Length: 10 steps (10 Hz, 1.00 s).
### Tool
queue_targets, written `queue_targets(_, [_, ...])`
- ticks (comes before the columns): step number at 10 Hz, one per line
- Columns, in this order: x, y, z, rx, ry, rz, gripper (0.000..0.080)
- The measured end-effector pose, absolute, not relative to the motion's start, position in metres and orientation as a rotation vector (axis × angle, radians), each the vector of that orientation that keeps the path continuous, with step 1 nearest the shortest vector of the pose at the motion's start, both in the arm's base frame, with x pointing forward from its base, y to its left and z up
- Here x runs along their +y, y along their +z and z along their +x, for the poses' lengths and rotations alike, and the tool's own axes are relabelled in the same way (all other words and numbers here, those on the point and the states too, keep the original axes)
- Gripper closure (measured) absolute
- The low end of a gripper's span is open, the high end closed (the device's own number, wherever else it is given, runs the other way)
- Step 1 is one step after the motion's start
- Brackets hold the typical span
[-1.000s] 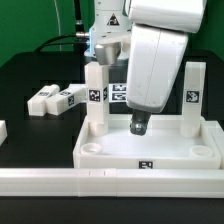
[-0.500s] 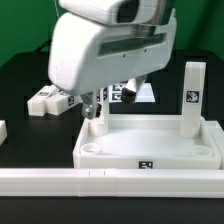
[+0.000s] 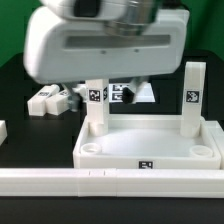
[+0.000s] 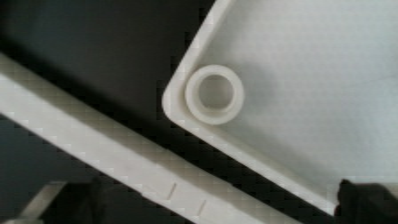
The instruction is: Assemble desk
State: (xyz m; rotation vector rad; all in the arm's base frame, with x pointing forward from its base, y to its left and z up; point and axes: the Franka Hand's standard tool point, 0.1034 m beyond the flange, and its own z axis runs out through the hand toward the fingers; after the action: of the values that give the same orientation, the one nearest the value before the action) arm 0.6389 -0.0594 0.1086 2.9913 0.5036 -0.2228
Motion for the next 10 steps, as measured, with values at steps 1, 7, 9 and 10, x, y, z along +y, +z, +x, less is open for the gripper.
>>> queue_targets(1, [-0.078, 0.107, 0.633, 0.360, -0.235, 3.029, 0.0150])
queue_targets(7, [-0.110, 0.109, 0.615, 0.068, -0.288, 3.068, 0.0150])
queue_targets(9, [-0.147, 0.103, 0.591, -0.133, -0.339, 3.084, 0.0150])
queue_targets(10, [-0.158, 0.098, 0.576, -0.219, -0.396, 3.106, 0.0150])
